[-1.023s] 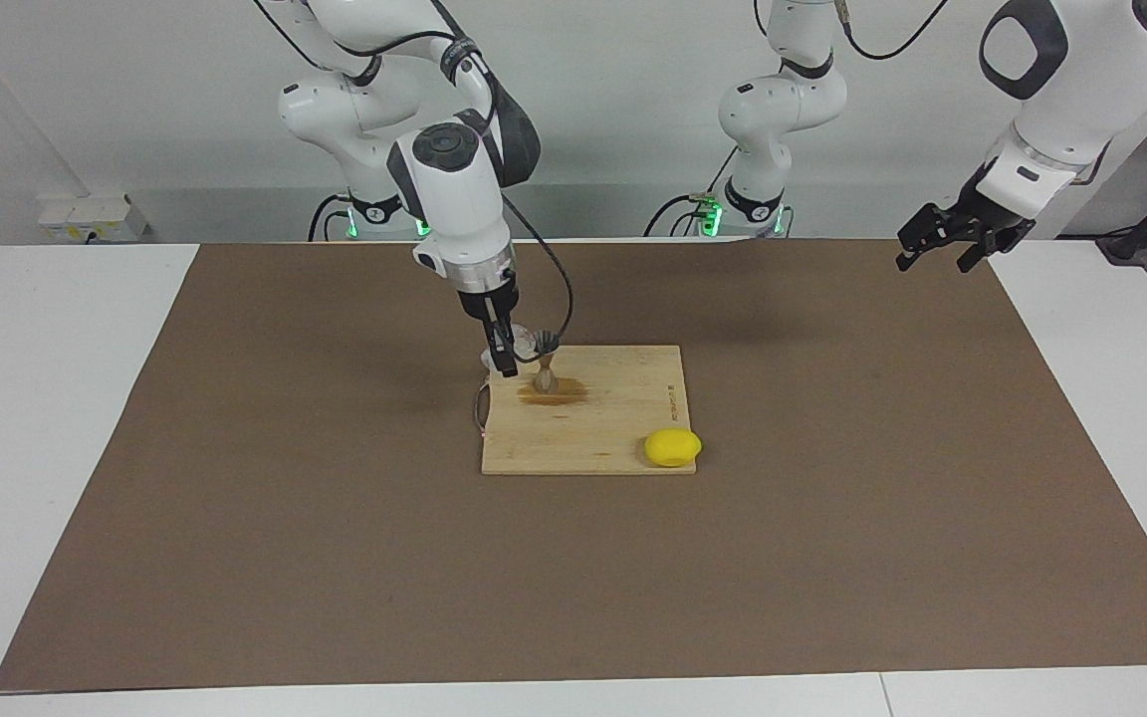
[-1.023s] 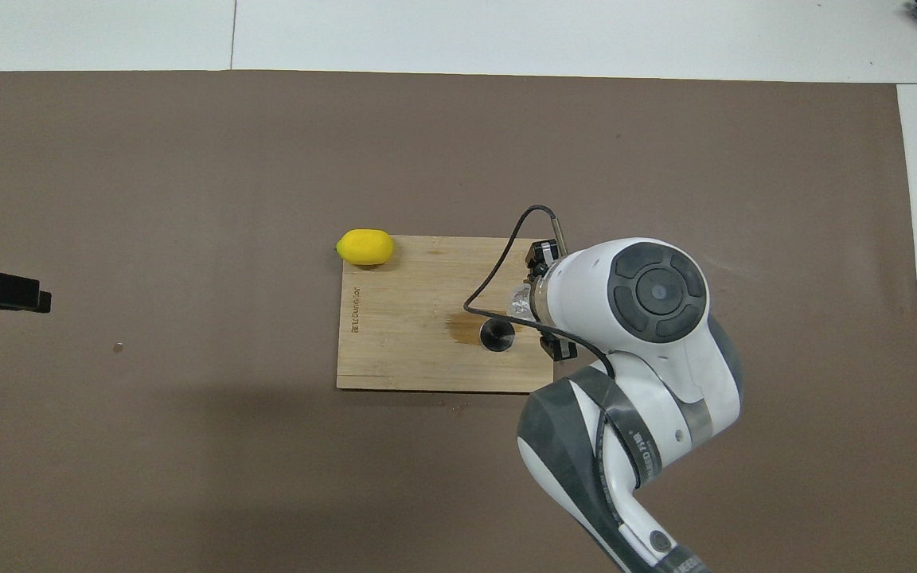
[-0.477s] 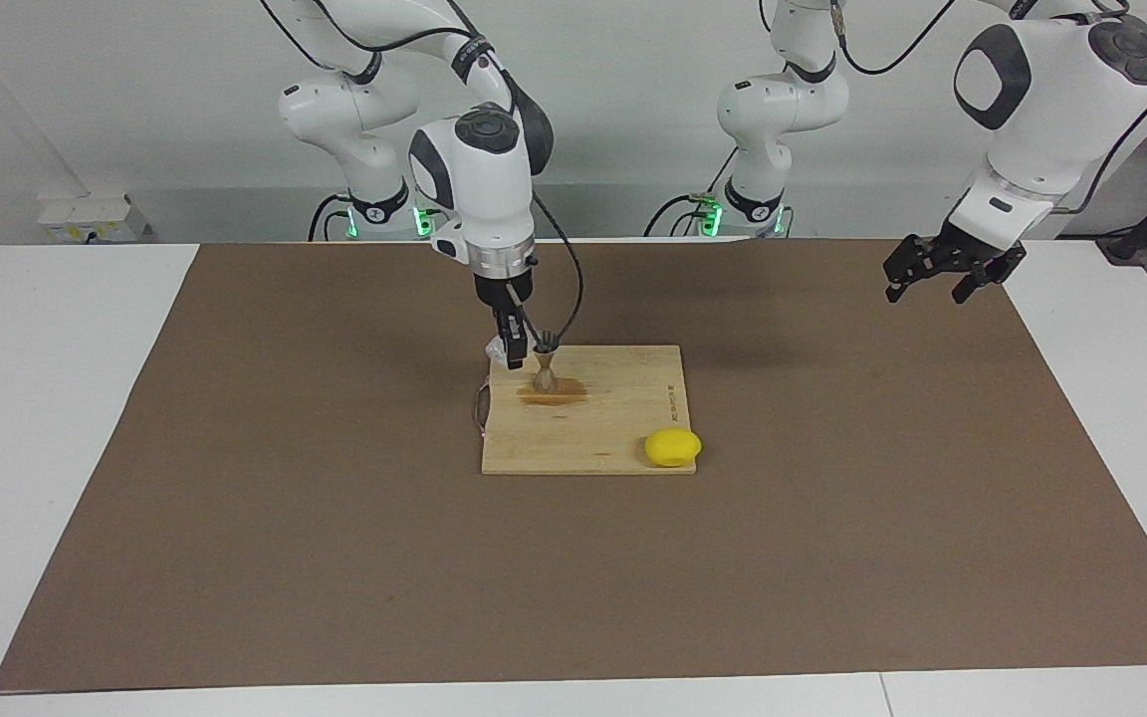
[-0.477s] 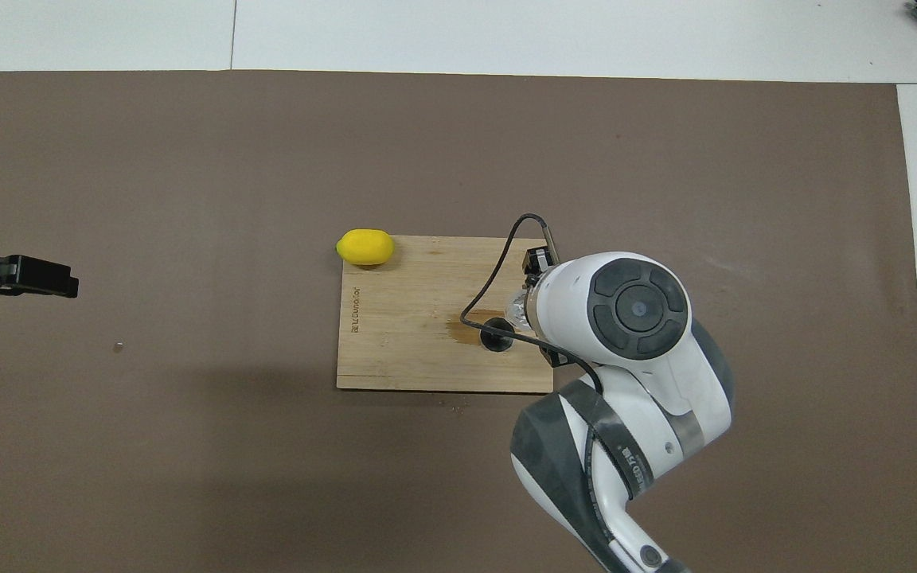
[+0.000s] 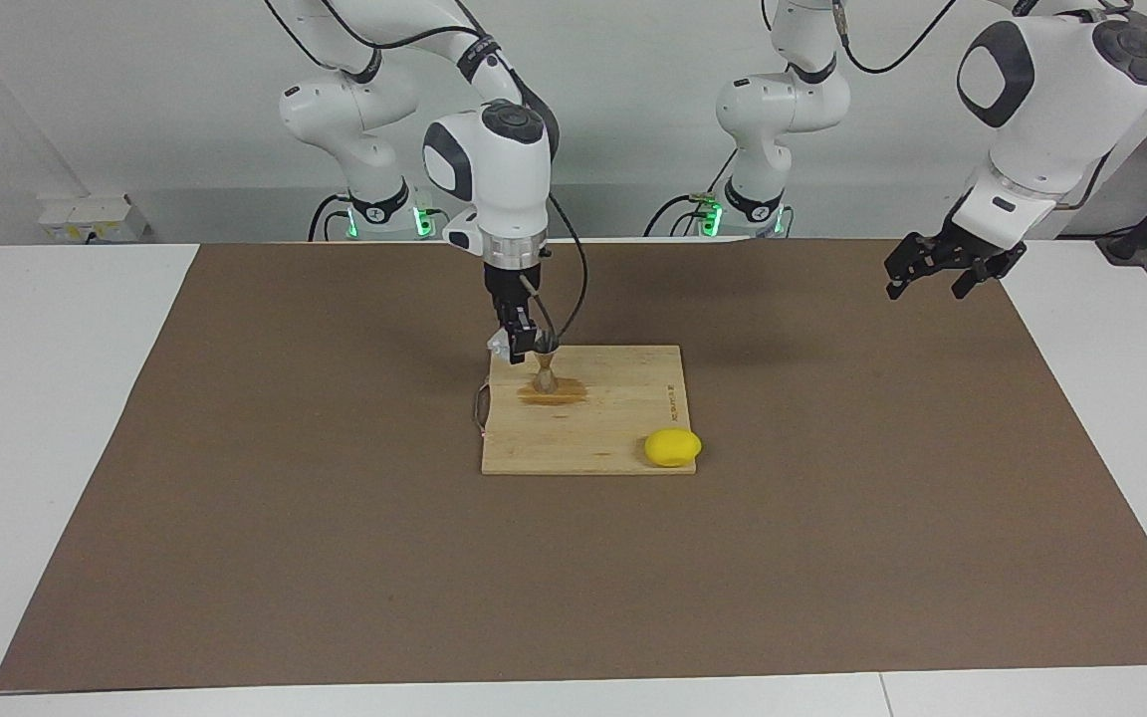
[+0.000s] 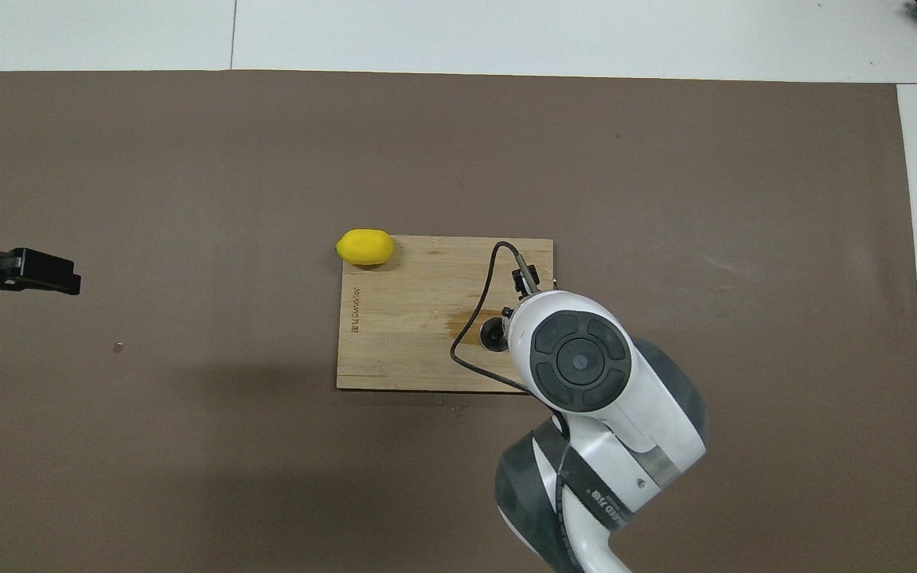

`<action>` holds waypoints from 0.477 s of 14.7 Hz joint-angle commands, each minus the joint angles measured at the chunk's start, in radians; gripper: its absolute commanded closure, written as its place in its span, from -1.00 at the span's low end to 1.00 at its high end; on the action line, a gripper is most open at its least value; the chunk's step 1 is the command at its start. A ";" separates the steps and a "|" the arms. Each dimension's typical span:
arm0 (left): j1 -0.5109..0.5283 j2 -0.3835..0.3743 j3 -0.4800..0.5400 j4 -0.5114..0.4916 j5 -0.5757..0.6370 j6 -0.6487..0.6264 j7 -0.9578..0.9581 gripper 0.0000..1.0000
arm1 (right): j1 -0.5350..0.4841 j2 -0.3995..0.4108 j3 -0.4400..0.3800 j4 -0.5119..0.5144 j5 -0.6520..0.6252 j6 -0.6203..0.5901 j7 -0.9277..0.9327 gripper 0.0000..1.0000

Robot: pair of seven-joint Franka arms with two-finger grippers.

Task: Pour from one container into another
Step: 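Tilt the glass with the right gripper to pour into the metal cup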

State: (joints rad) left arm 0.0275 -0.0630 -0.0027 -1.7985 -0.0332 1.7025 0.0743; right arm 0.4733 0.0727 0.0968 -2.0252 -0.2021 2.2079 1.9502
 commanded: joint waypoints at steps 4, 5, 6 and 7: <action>-0.023 -0.006 0.015 0.016 0.021 -0.029 -0.033 -1.00 | -0.019 -0.017 0.001 -0.014 -0.013 0.010 0.038 1.00; -0.023 -0.006 0.015 0.014 0.021 -0.029 -0.036 -1.00 | -0.024 -0.016 0.001 -0.015 -0.007 0.009 0.036 1.00; -0.023 -0.006 0.015 0.014 0.021 -0.027 -0.036 -1.00 | -0.030 -0.014 0.001 -0.014 0.042 0.010 0.033 1.00; -0.023 -0.006 0.015 0.014 0.021 -0.027 -0.036 -1.00 | -0.036 -0.011 0.000 -0.009 0.102 0.013 0.026 1.00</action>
State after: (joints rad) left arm 0.0274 -0.0658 -0.0027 -1.7979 -0.0326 1.6956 0.0601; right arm 0.4567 0.0727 0.0908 -2.0251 -0.1642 2.2088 1.9554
